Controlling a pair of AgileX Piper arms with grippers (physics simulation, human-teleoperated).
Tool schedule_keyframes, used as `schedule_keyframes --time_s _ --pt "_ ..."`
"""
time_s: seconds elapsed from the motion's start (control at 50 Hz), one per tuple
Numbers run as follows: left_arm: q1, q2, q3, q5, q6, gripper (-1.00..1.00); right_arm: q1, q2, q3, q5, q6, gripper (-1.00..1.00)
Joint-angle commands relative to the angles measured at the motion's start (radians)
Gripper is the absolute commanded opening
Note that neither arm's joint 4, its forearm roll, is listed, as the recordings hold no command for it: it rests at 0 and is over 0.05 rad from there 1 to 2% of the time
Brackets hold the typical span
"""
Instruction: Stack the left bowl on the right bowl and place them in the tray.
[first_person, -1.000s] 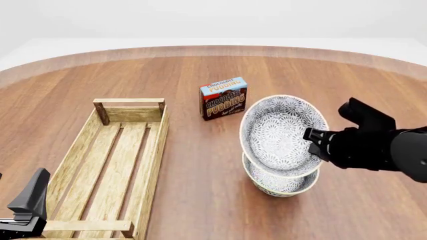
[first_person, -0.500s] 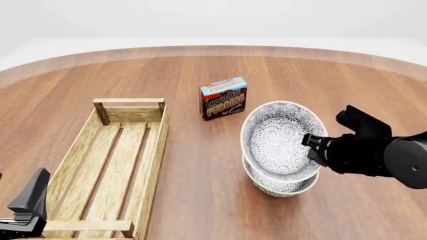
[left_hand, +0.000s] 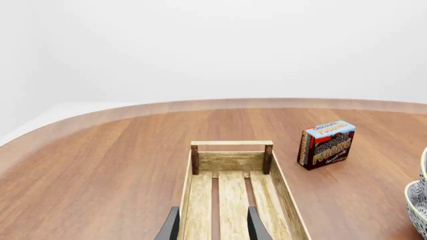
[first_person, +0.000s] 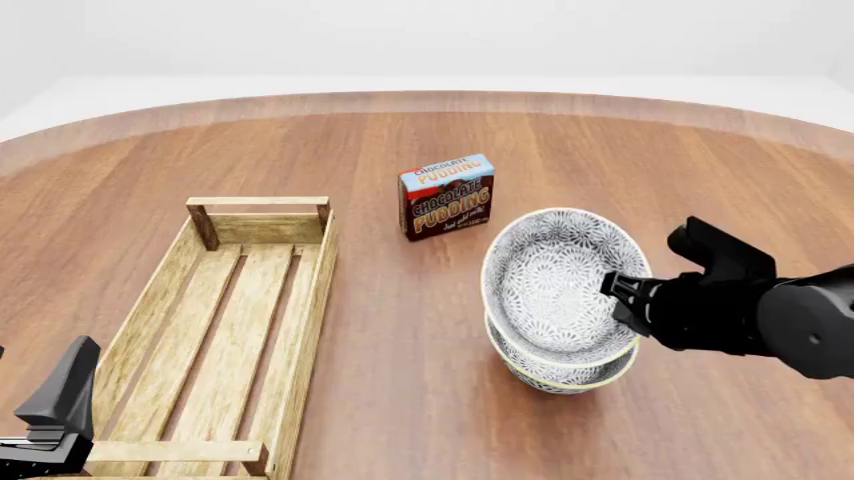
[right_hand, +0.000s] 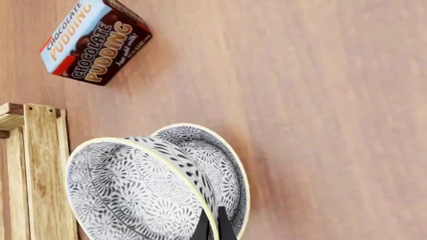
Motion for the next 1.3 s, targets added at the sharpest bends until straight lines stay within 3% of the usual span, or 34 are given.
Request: schedule_keyframes --time_s 0.02,0.66,0.68,0.9,1.04,1.06,1.2,1.24,1.3 --pt "0.000 0.000 0.000 0.000 0.000 1.00 -0.009 0.009 0.003 -0.019 0.001 -1.00" --pt "0.000 0.000 0.000 0.000 0.000 1.00 -0.024 0.054 0.020 -0.068 -0.006 -1.00" --pt "0.000 0.000 0.000 0.000 0.000 1.00 -0.025 0.052 0.019 -0.066 -0.007 1.00" --pt "0.000 0.000 0.000 0.000 0.000 1.00 -0.039 0.022 -0.010 -0.027 -0.033 1.00" --pt "0.000 0.000 0.000 0.000 0.000 1.00 -0.051 -0.036 -0.079 0.069 -0.082 1.00" --pt "0.000 0.000 0.000 0.000 0.000 1.00 -0.066 -0.049 -0.103 0.098 -0.111 1.00" --pt "0.000 0.000 0.000 0.000 0.000 1.00 -0.058 -0.130 -0.132 0.174 -0.130 1.00" --pt "0.000 0.000 0.000 0.000 0.000 1.00 -0.066 -0.141 -0.148 0.201 -0.173 1.00" --pt "0.000 0.000 0.000 0.000 0.000 1.00 -0.036 -0.188 -0.137 0.211 -0.164 1.00"
